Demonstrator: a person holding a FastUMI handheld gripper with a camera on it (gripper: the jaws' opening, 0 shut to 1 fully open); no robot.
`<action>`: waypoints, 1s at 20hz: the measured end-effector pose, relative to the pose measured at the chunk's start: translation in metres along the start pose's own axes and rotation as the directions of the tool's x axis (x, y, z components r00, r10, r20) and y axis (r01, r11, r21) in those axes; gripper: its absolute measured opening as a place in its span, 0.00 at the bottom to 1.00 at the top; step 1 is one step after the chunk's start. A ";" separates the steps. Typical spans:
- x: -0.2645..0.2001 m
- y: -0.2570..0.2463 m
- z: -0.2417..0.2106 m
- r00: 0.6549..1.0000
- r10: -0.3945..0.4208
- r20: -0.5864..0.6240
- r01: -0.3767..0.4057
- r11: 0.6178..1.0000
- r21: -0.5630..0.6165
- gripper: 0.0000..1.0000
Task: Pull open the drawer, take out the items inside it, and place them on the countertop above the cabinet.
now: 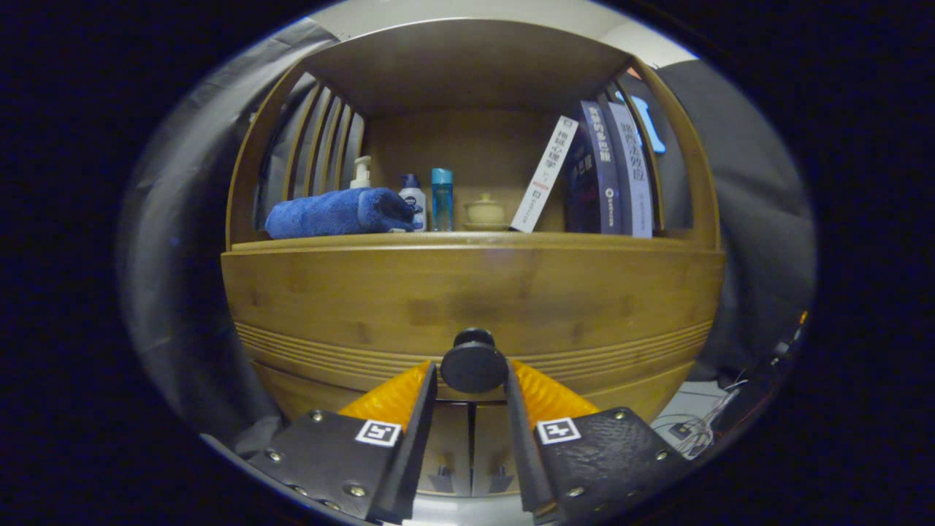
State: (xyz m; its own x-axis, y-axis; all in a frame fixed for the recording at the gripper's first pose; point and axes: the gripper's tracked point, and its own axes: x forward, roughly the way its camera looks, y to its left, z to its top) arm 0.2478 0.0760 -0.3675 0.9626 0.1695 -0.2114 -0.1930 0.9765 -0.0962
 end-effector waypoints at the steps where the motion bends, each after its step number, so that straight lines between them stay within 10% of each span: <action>1: 0.004 0.002 -0.001 1.000 -0.002 -0.008 0.002 1.000 -0.002 0.55; 20: -0.050 -0.004 -0.004 1.000 -0.018 -0.004 0.018 1.000 -0.010 0.29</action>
State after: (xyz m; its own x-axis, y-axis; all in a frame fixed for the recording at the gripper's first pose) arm 0.1994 0.0633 -0.3603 0.9651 0.1515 -0.2135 -0.1777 0.9780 -0.1096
